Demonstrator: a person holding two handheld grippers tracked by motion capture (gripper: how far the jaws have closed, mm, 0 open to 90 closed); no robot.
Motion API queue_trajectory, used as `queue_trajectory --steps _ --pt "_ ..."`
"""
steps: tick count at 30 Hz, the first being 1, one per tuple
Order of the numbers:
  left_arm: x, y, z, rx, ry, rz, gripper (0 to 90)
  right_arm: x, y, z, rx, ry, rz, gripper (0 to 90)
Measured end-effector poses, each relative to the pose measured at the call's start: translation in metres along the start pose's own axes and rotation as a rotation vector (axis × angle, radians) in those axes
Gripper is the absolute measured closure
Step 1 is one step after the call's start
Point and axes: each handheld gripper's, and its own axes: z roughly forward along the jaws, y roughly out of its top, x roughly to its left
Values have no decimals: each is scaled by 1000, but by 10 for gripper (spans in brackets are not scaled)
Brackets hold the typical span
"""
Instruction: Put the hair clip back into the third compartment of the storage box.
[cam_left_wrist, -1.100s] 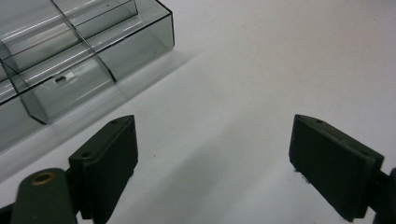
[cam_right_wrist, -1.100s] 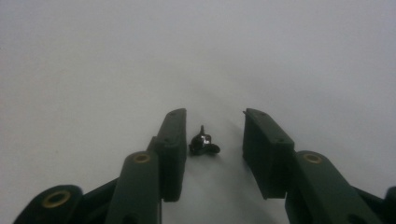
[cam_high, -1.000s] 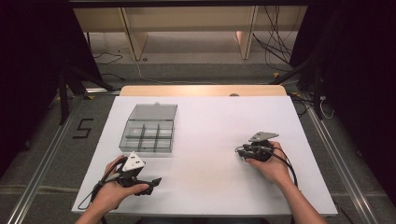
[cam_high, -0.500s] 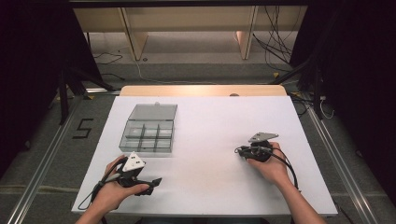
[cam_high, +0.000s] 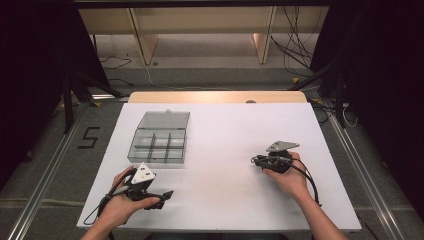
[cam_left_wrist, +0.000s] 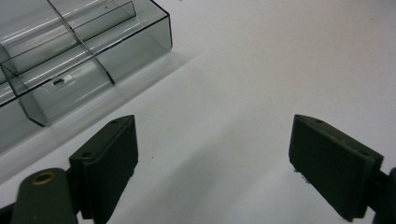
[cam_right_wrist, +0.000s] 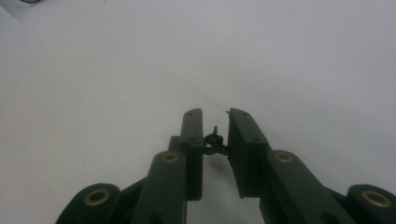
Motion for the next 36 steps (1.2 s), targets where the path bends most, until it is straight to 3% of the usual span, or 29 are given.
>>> queue_trajectory --steps 14,36 --pt "1 0 0 -3 -1 -4 153 6 8 -5 -58 13 9 769" --pt "1 0 0 -4 0 -3 153 18 16 -5 -90 28 6 769"
